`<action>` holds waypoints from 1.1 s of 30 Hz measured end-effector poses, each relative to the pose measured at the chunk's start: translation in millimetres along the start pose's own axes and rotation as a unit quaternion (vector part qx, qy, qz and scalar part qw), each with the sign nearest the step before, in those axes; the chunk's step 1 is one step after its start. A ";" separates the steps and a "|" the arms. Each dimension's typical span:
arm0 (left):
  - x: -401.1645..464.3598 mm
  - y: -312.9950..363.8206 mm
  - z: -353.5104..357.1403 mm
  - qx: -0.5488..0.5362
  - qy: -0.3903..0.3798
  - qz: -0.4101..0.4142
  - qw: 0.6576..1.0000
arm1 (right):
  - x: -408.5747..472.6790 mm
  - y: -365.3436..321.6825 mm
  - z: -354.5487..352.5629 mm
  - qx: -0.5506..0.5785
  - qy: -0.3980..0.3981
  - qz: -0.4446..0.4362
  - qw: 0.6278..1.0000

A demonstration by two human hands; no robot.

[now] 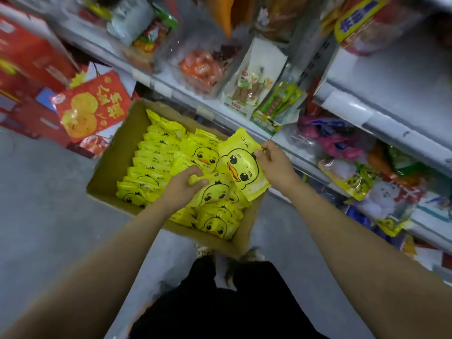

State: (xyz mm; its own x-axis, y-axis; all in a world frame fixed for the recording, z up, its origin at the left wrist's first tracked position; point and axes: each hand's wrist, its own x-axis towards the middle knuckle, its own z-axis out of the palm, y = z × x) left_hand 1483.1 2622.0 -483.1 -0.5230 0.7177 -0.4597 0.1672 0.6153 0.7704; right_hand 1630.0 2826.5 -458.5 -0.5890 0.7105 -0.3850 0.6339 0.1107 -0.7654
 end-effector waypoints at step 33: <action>-127.1 518.1 221.2 -0.082 -0.122 0.287 0.947 | -226.6 0.5 -593.1 0.191 0.302 -0.168 0.918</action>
State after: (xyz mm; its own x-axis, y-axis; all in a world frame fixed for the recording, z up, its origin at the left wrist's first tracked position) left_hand 1821.1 2921.7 -123.2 -0.1734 0.9847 -0.0179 0.2225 0.0568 0.9733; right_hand 2061.0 3077.7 -65.8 -0.2599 0.9497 0.1749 0.1760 0.2246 -0.9584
